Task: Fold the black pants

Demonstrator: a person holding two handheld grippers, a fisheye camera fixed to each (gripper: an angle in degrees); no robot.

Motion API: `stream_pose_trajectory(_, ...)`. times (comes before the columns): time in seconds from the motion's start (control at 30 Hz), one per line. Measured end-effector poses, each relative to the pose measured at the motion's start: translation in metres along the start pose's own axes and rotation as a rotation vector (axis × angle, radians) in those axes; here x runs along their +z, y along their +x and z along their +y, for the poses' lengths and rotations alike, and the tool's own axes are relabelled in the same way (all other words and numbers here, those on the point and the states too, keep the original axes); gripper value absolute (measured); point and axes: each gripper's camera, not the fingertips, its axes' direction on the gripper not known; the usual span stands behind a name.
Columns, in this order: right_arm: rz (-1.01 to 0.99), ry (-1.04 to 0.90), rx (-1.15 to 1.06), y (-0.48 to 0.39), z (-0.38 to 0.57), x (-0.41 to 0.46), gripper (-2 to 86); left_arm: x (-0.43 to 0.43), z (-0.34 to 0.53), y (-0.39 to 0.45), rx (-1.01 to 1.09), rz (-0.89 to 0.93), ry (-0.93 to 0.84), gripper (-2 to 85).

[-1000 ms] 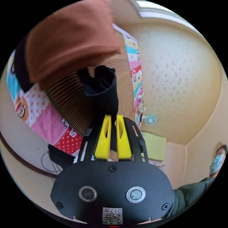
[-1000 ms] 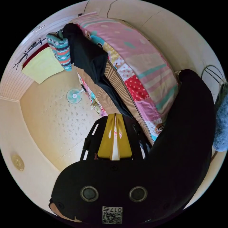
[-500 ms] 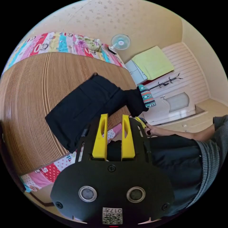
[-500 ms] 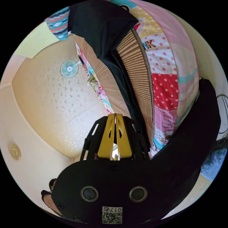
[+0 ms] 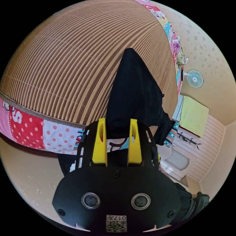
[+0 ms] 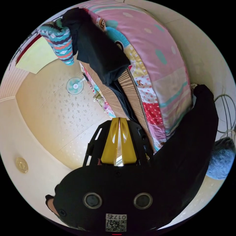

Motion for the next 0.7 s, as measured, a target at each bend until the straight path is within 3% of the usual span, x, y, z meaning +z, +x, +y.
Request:
stream_pose_trajectory(0.1,0.06,-0.046,-0.003,-0.008,-0.015,0.0,0.5,-0.005,0.0,-0.003,0.039,0.063,0.005,5.5)
stream_pose_trajectory(0.2,0.089,-0.115,0.006,-0.012,-0.031,0.013,0.4,-0.04,0.008,0.021,0.174,-0.043,0.073,5.2)
stream_pose_trajectory(0.4,0.098,-0.328,-0.003,-0.02,-0.056,0.07,0.4,-0.08,0.056,0.154,0.716,-0.33,0.094,5.2)
stream_pose_trajectory(0.53,0.134,-0.521,-0.056,-0.032,-0.064,0.114,0.4,-0.022,0.08,0.255,1.031,-0.433,0.02,5.3)
stream_pose_trajectory(0.7,0.166,-0.646,-0.095,-0.043,-0.067,0.139,0.5,0.087,0.049,0.307,1.039,-0.318,-0.032,7.9)
